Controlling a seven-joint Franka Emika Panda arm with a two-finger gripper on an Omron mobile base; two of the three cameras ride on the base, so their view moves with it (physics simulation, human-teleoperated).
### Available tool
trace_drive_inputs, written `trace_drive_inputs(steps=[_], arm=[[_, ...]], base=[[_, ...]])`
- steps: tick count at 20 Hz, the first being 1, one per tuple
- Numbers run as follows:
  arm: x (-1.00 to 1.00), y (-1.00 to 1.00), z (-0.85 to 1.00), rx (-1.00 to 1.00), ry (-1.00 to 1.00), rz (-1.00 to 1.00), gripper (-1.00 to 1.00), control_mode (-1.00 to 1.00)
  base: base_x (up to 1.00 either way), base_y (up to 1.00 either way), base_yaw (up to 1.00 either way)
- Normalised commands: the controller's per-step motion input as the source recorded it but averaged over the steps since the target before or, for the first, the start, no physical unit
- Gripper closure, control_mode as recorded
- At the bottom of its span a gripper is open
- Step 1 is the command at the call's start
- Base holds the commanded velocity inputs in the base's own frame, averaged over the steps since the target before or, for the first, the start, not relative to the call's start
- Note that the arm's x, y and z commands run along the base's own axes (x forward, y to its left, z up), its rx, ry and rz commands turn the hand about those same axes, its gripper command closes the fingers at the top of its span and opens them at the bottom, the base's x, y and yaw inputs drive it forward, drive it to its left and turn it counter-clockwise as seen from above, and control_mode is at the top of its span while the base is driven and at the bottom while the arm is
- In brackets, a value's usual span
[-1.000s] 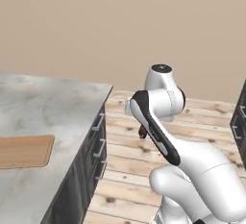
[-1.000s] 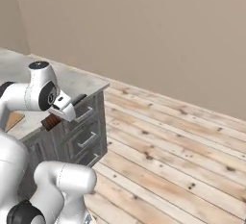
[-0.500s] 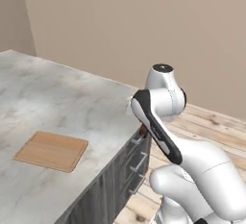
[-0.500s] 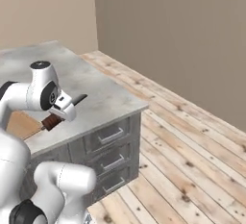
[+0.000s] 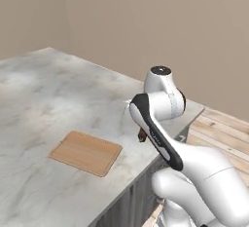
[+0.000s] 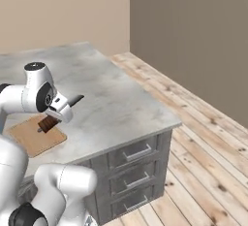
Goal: Pick up the knife from the drawer and place it on the cutting board. Then place the meat from the plate to the cutting board.
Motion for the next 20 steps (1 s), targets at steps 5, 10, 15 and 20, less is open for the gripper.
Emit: trace_drive_inputs(steps=[5,10,15,20], arm=[[0.00,0.00,0.00,0.00,0.00,0.00,1.00,1.00],[0.00,0.00,0.00,0.00,0.00,0.00,1.00,1.00],[0.00,0.00,0.00,0.00,0.00,0.00,1.00,1.00],[0.00,0.00,0.00,0.00,0.00,0.00,1.00,1.00]], base=[[0.47,0.08,0.43],[0.43,-0.26,0.55],[0.44,-0.33,0.50],[0.41,-0.01,0.34]])
